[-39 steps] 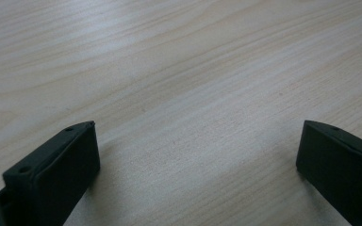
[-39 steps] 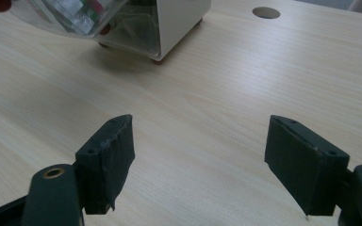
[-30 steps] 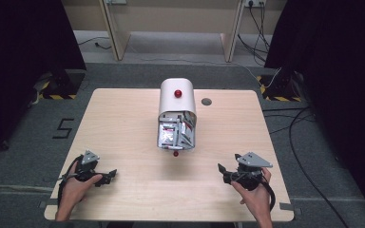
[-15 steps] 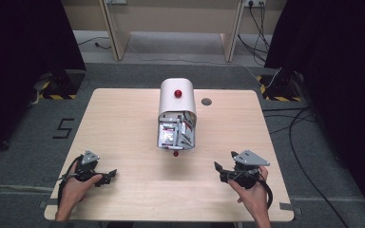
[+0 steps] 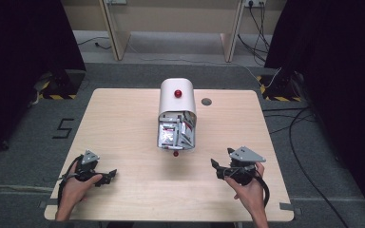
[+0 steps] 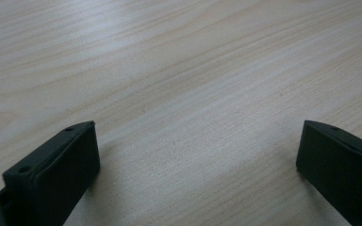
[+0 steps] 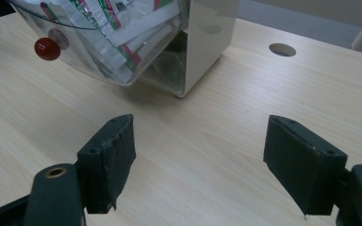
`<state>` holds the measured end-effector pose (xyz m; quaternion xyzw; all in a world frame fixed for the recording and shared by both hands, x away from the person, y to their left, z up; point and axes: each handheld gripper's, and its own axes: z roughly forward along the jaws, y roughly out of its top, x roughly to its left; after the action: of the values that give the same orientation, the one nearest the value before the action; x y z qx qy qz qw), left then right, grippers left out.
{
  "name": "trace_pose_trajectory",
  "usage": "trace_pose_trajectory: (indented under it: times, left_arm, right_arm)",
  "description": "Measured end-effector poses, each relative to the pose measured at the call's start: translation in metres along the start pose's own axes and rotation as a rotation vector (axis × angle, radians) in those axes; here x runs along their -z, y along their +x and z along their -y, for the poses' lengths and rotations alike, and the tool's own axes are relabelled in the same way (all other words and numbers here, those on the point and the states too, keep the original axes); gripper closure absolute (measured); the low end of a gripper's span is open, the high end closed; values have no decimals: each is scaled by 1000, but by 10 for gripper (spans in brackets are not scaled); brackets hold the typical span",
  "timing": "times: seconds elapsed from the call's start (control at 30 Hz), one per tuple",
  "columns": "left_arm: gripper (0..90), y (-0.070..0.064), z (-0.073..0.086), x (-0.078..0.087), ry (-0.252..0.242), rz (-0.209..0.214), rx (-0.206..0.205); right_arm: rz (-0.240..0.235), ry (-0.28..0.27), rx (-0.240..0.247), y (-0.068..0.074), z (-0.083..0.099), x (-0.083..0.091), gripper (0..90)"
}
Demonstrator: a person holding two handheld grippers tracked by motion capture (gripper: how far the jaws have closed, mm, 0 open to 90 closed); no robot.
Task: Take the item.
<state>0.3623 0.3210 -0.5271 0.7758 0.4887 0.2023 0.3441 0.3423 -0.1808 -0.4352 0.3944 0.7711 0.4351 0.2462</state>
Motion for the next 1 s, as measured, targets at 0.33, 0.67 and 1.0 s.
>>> trace_pose_trajectory:
  times: [0.33, 0.67, 1.0]
  left_arm:
    - [0, 0, 0, 0, 0, 0, 0]
    - [0, 0, 0, 0, 0, 0, 0]
    - [0, 0, 0, 0, 3, 0, -5]
  right_arm:
    - [1, -30, 14, 3, -13, 3, 264]
    - [-12, -74, 31, 10, -28, 5, 286]
    - [-25, -98, 55, 17, -44, 5, 300]
